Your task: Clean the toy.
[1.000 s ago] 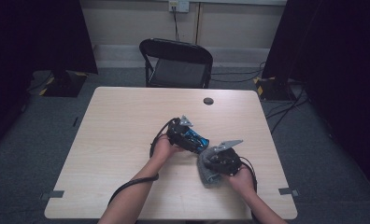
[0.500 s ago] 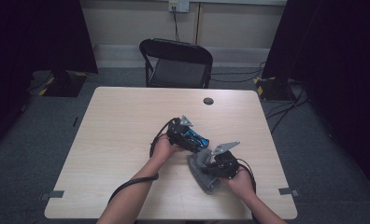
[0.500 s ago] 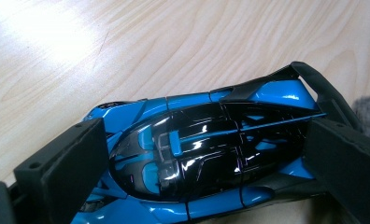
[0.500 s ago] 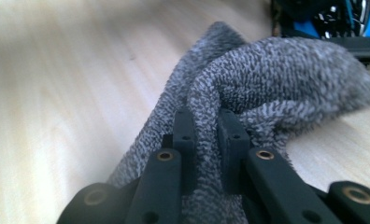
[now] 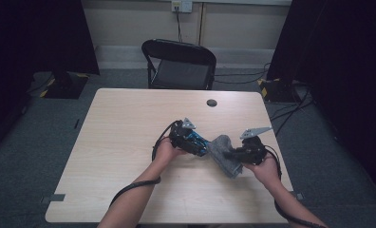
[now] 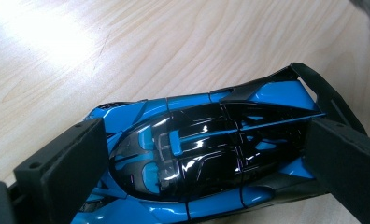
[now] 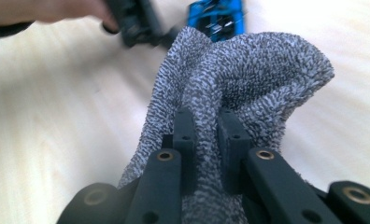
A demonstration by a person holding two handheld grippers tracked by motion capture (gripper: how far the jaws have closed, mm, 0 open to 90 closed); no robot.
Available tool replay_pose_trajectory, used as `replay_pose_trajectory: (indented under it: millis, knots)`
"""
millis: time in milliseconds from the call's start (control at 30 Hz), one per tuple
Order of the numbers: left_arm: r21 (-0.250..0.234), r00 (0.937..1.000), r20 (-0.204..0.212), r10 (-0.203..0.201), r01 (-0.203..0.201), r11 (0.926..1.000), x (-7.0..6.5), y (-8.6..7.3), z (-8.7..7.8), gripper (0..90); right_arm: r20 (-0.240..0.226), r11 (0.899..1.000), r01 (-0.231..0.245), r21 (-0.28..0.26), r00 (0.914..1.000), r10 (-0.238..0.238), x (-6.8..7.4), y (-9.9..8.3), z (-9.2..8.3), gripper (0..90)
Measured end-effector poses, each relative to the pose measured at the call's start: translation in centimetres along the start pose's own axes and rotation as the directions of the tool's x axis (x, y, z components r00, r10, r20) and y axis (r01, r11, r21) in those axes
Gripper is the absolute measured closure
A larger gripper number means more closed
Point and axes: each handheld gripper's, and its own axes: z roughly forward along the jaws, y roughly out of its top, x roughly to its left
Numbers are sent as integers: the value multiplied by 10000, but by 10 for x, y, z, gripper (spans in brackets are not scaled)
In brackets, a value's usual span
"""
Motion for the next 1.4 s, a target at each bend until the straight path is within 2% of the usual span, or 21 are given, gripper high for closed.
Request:
replay_pose_trajectory:
  millis: [167, 333, 500, 600, 967, 1167, 1400]
  knots:
    - [-100, 10000, -12, -31, 31, 9999, -1, -1, 0, 3, 258, 9998, -160, -90, 9995, 162, -21, 15, 2, 805]
    - [-154, 10000, -15, -9, 9, 9999, 0, -2, 0, 2, 715, 9987, -447, -244, 9964, 464, -45, 28, 9, 805]
    - [-159, 10000, -35, -31, 30, 9999, -1, -2, 0, 0, 850, 9977, -607, -286, 9944, 630, -64, 38, 22, 805]
    - [-131, 10000, -31, -23, 23, 9999, -1, -1, 0, 0, 847, 9986, -479, -208, 9952, 495, -70, 44, 32, 805]
    - [-197, 10000, -27, -33, 33, 9998, -1, -2, 0, 0, 775, 9999, -124, 74, 9969, 118, -80, 68, 68, 804]
    - [-236, 10000, -4, -19, 19, 9997, -1, -3, 0, 0, 893, 9998, -12, 210, 9960, -7, -78, 80, 88, 802]
    - [-241, 10000, -11, -29, 28, 9997, -1, -3, 0, 0, 1166, 9960, 599, 658, 9909, -673, -72, 90, 112, 801]
